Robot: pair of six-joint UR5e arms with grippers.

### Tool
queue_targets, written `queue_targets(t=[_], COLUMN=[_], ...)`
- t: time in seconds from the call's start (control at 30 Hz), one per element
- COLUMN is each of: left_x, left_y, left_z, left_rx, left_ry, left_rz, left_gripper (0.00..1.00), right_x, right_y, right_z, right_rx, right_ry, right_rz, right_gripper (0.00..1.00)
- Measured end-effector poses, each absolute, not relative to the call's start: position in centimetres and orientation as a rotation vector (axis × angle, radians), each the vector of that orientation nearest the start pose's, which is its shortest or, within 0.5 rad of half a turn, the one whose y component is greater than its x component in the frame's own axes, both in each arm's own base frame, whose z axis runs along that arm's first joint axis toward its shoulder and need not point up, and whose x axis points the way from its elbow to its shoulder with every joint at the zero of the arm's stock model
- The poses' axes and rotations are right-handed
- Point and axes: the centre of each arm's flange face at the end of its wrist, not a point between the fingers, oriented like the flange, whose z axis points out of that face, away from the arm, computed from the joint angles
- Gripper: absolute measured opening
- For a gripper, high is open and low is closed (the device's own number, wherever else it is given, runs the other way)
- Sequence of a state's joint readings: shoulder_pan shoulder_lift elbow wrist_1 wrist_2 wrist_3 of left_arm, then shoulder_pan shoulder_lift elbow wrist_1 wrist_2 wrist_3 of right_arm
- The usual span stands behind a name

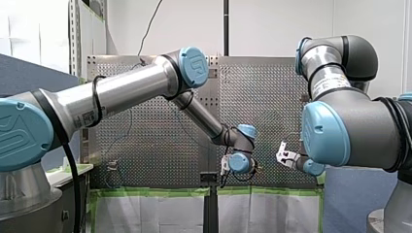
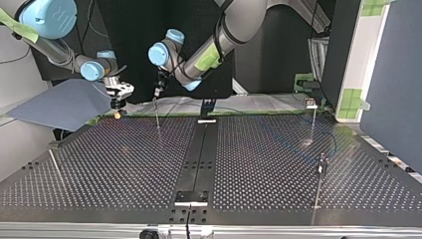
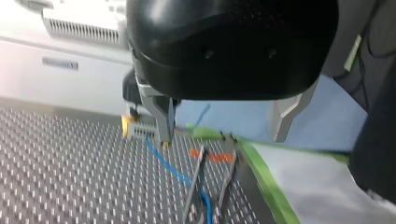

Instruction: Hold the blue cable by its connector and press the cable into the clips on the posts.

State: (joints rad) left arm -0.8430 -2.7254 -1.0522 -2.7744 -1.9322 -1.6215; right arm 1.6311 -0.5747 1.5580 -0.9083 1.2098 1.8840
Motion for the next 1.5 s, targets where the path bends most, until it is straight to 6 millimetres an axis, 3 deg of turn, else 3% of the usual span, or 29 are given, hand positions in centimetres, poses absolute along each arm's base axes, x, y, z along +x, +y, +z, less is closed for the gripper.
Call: queue_targets(t=[0.47, 0.87, 1.5], left_x=[43.4, 44.5, 44.3], left_y=[-64.8, -66.0, -65.8], left_z=[-3.0, -3.6, -3.9], left_rx=[0.442, 0.394, 0.367], left_ry=[1.779, 1.780, 1.773], left_rz=[-0.335, -0.328, -0.299], left_gripper=[1.00, 1.00, 1.00], right_x=[20.9, 20.9, 20.0], right_y=[-64.7, -64.6, -64.7], right_z=[-4.0, -4.1, -4.2], right_rx=[1.455, 1.460, 1.435], right_ry=[-1.340, -1.351, -1.384], right_rz=[1.688, 1.681, 1.642], right_gripper=[0.00, 0.00, 0.00])
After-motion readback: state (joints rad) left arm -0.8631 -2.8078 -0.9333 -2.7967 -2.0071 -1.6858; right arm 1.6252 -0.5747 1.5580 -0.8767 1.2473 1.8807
